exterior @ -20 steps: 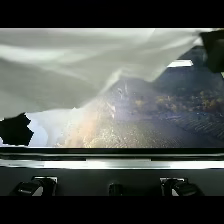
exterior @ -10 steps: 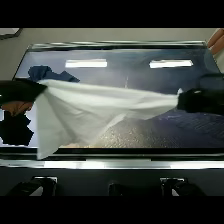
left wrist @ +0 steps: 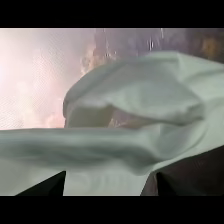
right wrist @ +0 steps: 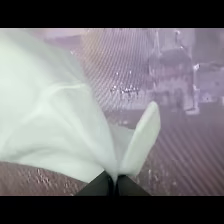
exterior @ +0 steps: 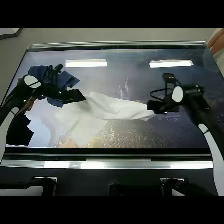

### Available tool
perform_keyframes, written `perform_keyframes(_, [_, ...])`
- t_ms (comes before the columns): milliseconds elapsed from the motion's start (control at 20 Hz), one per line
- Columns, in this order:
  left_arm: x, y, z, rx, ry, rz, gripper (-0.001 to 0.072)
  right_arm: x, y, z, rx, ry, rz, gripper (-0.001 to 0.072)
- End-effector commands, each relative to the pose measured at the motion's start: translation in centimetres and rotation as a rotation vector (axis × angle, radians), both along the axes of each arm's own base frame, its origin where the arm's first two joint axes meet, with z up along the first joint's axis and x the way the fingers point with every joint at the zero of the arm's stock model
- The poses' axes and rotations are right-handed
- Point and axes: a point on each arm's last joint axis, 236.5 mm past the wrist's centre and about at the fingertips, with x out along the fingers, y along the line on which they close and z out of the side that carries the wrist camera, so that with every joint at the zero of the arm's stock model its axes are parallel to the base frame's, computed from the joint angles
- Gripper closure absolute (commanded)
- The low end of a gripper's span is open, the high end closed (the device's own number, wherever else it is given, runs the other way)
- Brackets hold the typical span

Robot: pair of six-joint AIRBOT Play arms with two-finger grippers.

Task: Fold the shirts.

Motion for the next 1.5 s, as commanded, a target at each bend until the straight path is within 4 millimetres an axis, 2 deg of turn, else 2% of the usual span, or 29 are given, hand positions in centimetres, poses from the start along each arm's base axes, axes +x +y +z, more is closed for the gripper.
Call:
perform_keyframes(0, [-5.1, 4.0, -2.1, 0.091, 0.254, -0.093, 0.0207, 1.4, 0.4, -1.7, 0.016, -0.014, -0.020, 0.0666])
perform_keyframes(100, [-8.2, 7.2, -2.9, 0.144, 0.308, 0.004, 0.0202, 0.6, 0.3, -2.1, 0.008, 0.023, -0.018, 0.0666])
perform_keyframes(200, [-12.1, 8.3, -4.9, 0.138, 0.348, 0.116, 0.0067, 0.6, 0.3, -2.1, 0.011, 0.024, -0.019, 0.0666])
perform_keyframes(250, [-14.8, 8.1, -6.5, 0.129, 0.377, 0.150, 0.0063, 0.6, 0.4, -2.1, 0.012, 0.022, -0.019, 0.0666])
perform_keyframes(350, [-19.5, 6.1, -9.5, 0.049, 0.443, 0.201, 0.0064, 0.7, 0.4, -2.1, 0.012, 0.020, -0.018, 0.0665])
perform_keyframes(450, [-21.8, 3.7, -11.6, -0.052, 0.485, 0.262, 0.0070, 0.7, 0.4, -2.1, 0.012, 0.021, -0.018, 0.0665])
perform_keyframes(550, [-22.3, 2.4, -13.3, -0.092, 0.496, 0.315, 0.0073, 0.6, 0.4, -2.1, 0.012, 0.022, -0.018, 0.0665])
perform_keyframes(600, [-22.0, 1.9, -13.9, -0.090, 0.480, 0.330, 0.0124, 0.6, 0.4, -2.1, 0.012, 0.025, -0.019, 0.0665])
perform_keyframes(750, [-18.8, 0.6, -14.4, -0.106, 0.373, 0.403, 0.0129, 0.1, 0.5, -2.2, 0.020, 0.043, -0.020, 0.0666])
perform_keyframes(850, [-16.6, 0.1, -14.1, -0.132, 0.303, 0.468, 0.0341, 0.0, 0.8, -2.1, 0.034, 0.049, -0.021, 0.0666])
perform_keyframes(900, [-15.9, 0.0, -13.8, -0.147, 0.287, 0.489, 0.0533, 0.0, 0.8, -1.9, 0.036, 0.042, -0.022, 0.0666])
perform_keyframes(950, [-15.3, -0.2, -13.2, -0.152, 0.269, 0.475, 0.0676, 0.1, 0.9, -1.4, 0.040, 0.027, -0.026, 0.0666])
perform_keyframes(1000, [-14.4, -0.3, -11.9, -0.162, 0.227, 0.438, 0.0679, 0.4, 0.9, -0.5, 0.043, -0.003, -0.025, 0.0666])
perform_keyframes(1050, [-13.2, -0.6, -9.8, -0.178, 0.164, 0.382, 0.0680, 1.4, 0.6, 1.4, 0.037, -0.077, -0.023, 0.0666])
perform_keyframes(1100, [-11.4, -0.7, -6.3, -0.193, 0.056, 0.322, 0.0680, 2.3, 0.0, 4.0, 0.017, -0.157, -0.020, 0.0666])
perform_keyframes(1150, [-9.4, -0.6, -1.6, -0.199, -0.093, 0.260, 0.0680, 3.3, -0.7, 7.7, -0.007, -0.269, -0.019, 0.0666])
perform_keyframes(1200, [-7.4, -0.3, 5.2, -0.209, -0.292, 0.210, 0.0680, 4.4, -1.7, 13.2, -0.039, -0.428, -0.021, 0.0666])
perform_keyframes(1250, [-6.0, 0.5, 13.5, -0.229, -0.506, 0.202, 0.0680, 5.0, -2.9, 20.2, -0.074, -0.624, -0.028, 0.0666])
perform_keyframes(1300, [-5.8, 1.5, 21.8, -0.253, -0.702, 0.222, 0.0679, 4.5, -4.1, 27.6, -0.108, -0.823, -0.039, 0.0666])
perform_keyframes(1350, [-7.1, 2.8, 30.2, -0.269, -0.901, 0.243, 0.0679, 2.7, -5.2, 35.1, -0.136, -1.022, -0.054, 0.0666])
perform_keyframes(1400, [-9.9, 4.3, 38.2, -0.256, -1.104, 0.260, 0.0679, -0.7, -6.3, 42.7, -0.154, -1.225, -0.074, 0.0666])
perform_keyframes(1450, [-13.6, 5.9, 44.6, -0.206, -1.287, 0.283, 0.0679, -4.9, -7.1, 48.7, -0.150, -1.388, -0.095, 0.0666])
